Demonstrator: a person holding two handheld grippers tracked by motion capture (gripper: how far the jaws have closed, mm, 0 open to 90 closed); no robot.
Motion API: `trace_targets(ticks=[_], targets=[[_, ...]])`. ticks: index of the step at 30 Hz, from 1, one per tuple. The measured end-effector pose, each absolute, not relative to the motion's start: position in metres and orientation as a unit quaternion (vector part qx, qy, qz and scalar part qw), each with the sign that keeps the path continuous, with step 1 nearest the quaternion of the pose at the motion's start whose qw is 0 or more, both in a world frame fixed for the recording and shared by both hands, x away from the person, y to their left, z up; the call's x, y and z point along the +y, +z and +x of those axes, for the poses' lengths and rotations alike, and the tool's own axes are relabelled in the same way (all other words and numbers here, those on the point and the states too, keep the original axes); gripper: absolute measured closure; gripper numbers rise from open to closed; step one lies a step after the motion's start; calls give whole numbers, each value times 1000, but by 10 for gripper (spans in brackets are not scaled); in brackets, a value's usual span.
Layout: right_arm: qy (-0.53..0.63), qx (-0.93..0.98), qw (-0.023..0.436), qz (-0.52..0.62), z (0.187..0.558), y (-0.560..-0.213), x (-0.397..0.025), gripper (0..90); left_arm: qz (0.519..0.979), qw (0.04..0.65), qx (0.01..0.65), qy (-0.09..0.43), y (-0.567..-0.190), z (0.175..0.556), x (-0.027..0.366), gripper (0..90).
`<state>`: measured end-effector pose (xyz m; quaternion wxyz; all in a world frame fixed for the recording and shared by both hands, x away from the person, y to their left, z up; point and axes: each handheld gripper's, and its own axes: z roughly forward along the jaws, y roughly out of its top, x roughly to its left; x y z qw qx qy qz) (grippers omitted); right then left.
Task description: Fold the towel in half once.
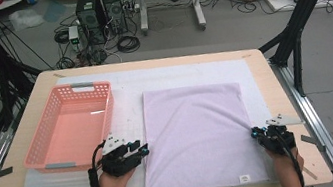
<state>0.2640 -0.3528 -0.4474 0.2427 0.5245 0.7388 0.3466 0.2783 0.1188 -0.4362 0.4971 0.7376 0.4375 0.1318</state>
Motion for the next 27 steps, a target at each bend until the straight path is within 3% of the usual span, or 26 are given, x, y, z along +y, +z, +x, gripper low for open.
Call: trace_targets(ticks=[4,14,19,24,27], targets=[[355,746,255,502,264,-444,-351,710,737,482,453,137,-441,300,114,625],[381,736,247,502,266,-444,-355,693,743,451,473,146,-452,333,99,686],[386,733,248,503,265,-443,-356,695,740,425,490,176,-452,332,96,895],[399,717,247,516,270,-440,-361,695,728,419,513,179,-452,335,106,897],[405,707,241,527,280,-438,-365,699,734,446,485,165,-451,334,108,858]])
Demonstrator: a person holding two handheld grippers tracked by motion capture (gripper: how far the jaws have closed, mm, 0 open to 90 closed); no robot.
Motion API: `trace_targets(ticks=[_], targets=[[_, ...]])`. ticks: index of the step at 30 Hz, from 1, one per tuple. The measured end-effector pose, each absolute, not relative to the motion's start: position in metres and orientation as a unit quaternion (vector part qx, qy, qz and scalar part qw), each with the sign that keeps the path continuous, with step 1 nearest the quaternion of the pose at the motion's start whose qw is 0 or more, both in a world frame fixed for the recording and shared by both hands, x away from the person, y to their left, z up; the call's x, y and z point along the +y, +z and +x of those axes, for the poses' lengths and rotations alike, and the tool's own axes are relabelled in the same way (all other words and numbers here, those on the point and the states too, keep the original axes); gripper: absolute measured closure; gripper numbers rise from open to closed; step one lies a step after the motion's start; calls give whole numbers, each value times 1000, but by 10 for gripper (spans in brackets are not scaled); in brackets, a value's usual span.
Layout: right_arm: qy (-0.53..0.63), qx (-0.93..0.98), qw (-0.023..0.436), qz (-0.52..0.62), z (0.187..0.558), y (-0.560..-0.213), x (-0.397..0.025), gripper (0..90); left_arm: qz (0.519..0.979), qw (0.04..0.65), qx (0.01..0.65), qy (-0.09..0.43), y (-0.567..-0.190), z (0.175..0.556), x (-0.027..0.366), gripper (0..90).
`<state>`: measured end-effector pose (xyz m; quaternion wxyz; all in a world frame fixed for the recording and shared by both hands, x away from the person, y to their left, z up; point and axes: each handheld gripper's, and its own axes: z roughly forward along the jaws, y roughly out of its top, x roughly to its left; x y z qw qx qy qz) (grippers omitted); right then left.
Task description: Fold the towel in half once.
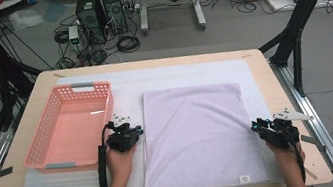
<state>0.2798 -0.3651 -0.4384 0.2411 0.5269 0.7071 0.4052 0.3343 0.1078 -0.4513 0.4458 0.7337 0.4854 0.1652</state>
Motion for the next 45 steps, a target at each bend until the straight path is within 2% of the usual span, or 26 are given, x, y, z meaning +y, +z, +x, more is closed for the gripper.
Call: trace_targets(ticks=[3,5,7,8,10,11,13,15,18,20,21,24,32,34,35,36,37,38,41,45], targets=[[402,709,230,532,293,-443,-363,708,740,449,476,152,-452,336,105,691],[395,717,224,529,301,-447,-359,713,744,449,475,140,-452,339,103,629],[381,727,219,527,307,-451,-354,728,762,432,461,140,-453,340,95,650],[372,733,223,524,308,-451,-352,750,772,423,449,155,-452,340,91,686],[368,740,224,516,310,-451,-350,830,776,418,444,159,-451,340,86,813],[369,744,220,512,311,-451,-350,843,778,413,445,163,-450,340,85,832],[359,745,225,515,312,-449,-351,860,776,403,454,171,-448,340,85,846],[340,736,250,529,311,-446,-354,861,767,406,468,166,-447,340,90,848],[344,723,239,549,310,-448,-360,857,764,407,472,168,-447,337,92,848],[345,729,242,540,309,-447,-359,804,763,409,471,170,-447,335,93,838],[351,727,244,537,309,-446,-359,739,761,409,474,170,-448,335,95,813],[374,716,244,536,312,-443,-363,728,756,414,477,170,-450,333,98,713],[369,737,218,522,345,-450,-352,796,756,447,454,152,-451,330,105,563],[360,735,227,528,350,-449,-353,856,756,459,442,150,-450,329,106,522],[342,731,248,536,351,-447,-353,857,754,467,438,148,-450,329,107,503],[319,725,269,548,351,-446,-355,842,751,475,434,146,-450,329,107,483],[311,722,268,557,351,-448,-359,823,749,485,427,145,-450,329,108,469],[332,705,246,576,349,-448,-366,787,748,491,424,140,-450,329,108,455],[364,695,256,564,338,-444,-376,747,750,505,407,129,-449,328,107,427],[396,707,248,531,316,-436,-381,627,752,521,384,126,-447,325,104,385]])
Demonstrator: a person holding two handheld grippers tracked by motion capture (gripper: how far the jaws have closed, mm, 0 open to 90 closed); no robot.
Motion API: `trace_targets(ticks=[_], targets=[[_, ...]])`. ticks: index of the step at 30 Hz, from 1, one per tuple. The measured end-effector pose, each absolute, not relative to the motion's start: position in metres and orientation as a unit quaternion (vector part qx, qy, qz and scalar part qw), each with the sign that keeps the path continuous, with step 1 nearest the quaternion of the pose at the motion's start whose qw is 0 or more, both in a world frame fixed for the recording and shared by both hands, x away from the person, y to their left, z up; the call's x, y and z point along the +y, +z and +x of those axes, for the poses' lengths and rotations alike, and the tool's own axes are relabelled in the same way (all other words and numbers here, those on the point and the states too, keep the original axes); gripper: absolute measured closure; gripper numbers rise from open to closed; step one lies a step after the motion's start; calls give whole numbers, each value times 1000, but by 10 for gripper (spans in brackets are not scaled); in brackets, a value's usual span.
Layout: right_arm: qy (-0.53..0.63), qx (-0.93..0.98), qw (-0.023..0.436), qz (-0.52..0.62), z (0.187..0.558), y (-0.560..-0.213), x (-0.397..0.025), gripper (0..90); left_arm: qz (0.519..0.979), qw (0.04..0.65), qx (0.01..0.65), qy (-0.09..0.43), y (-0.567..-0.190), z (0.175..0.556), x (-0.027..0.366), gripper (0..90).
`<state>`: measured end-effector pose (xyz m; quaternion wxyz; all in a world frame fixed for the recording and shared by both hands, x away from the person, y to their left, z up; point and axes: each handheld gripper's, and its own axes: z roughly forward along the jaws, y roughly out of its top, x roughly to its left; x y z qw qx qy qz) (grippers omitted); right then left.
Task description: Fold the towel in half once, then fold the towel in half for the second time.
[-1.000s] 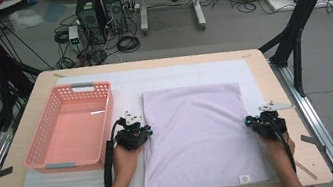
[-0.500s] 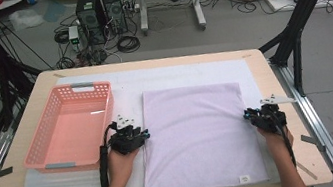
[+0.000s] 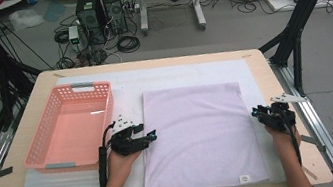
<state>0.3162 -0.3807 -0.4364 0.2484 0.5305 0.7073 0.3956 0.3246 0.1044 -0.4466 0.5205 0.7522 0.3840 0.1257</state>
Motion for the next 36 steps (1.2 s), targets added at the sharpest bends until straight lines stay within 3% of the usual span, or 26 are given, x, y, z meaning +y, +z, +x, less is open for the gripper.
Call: trace_targets(ticks=[5,9,10,36], targets=[[438,725,227,480,289,-433,-377,513,740,549,364,132,-443,319,108,320],[459,737,227,442,275,-435,-373,289,734,559,356,146,-441,312,109,252],[458,738,227,441,273,-435,-371,258,732,560,357,151,-440,311,110,198],[460,742,226,431,278,-435,-362,235,739,563,339,146,-439,312,118,200]])
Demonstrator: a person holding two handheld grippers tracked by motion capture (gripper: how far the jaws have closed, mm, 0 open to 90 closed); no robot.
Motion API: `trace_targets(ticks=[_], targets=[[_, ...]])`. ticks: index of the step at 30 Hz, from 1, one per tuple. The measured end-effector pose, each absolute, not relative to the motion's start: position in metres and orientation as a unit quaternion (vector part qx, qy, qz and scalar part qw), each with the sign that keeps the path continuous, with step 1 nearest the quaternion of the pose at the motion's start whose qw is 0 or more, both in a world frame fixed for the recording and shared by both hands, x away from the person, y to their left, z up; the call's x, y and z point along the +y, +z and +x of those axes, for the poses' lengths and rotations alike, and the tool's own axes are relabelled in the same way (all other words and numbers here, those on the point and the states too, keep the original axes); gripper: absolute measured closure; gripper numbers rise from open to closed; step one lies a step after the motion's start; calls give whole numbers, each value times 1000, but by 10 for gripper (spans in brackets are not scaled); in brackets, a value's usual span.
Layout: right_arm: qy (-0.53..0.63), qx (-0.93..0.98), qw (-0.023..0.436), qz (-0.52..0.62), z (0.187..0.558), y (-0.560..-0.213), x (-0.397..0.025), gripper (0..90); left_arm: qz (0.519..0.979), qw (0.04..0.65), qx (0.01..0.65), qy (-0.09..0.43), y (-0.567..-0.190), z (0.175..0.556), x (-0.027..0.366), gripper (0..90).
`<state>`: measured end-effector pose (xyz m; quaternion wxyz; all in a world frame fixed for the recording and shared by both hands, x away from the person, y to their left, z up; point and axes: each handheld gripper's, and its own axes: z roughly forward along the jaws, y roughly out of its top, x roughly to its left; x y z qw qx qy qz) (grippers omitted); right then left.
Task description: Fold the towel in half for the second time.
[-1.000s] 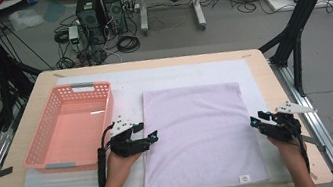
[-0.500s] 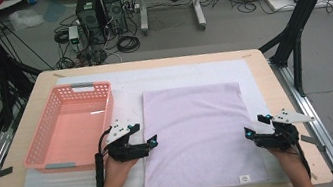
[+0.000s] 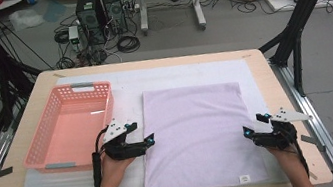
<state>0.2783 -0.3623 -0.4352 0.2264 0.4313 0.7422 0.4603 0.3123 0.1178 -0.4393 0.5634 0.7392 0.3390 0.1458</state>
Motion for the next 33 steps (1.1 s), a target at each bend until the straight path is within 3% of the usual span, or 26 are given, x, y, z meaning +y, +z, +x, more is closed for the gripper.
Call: trace_targets(ticks=[3,16,31,33], targets=[[455,735,234,445,282,-434,-363,201,743,561,333,147,-440,314,115,243],[418,746,220,470,321,-433,-363,189,734,520,404,165,-428,354,105,176],[383,743,203,510,376,-430,-370,193,736,447,476,177,-444,423,95,281],[379,741,206,515,383,-431,-370,267,740,432,483,181,-450,426,95,304]])
